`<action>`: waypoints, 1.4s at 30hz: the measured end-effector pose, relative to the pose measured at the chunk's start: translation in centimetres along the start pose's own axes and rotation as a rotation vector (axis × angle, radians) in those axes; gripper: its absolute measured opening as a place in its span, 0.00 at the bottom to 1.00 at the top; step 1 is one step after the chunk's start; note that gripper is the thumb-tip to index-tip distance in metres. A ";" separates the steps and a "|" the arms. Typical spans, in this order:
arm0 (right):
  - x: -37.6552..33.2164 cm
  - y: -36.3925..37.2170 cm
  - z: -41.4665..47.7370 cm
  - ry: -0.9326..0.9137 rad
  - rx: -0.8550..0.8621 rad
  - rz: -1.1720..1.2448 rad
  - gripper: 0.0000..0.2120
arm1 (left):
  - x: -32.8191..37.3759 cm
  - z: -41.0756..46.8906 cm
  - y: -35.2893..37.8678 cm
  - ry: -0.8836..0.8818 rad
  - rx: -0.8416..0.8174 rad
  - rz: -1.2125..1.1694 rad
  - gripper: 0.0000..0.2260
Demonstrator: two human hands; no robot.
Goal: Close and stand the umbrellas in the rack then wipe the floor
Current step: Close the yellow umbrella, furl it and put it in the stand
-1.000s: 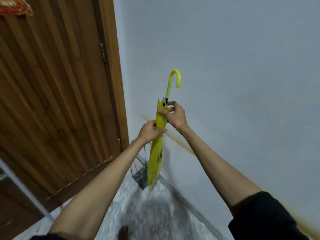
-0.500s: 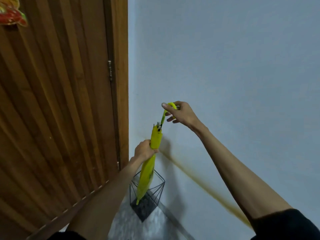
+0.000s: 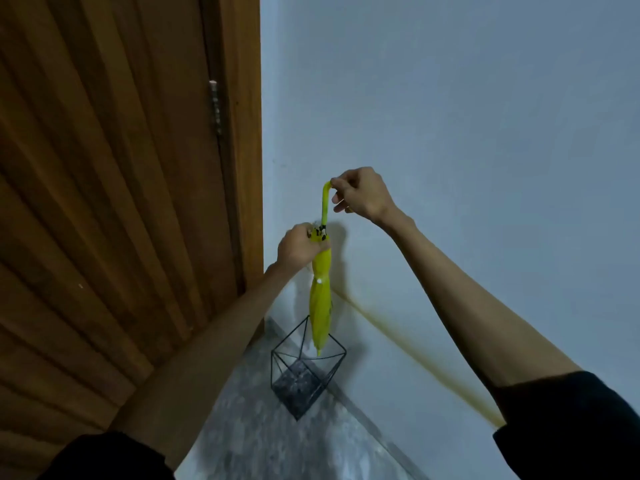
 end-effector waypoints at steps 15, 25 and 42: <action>15.2 12.8 1.9 0.247 -0.194 -0.210 0.08 | -15.8 5.4 9.3 -0.203 -0.250 0.109 0.15; 29.1 23.7 -0.3 0.370 -0.353 -0.345 0.10 | -29.1 5.6 18.5 -0.268 -0.343 0.229 0.13; 39.6 29.8 2.5 0.180 -0.155 -0.473 0.16 | -37.8 7.6 27.6 -0.362 -0.231 0.060 0.23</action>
Point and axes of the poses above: each hand's wrist, its own z-axis towards the middle knuckle, its own y-axis out of the palm, x = y × z, the point moved 7 cm from there along z, towards the middle knuckle, and after that the axes turned 8 degrees about x, right-handed, at the moved point
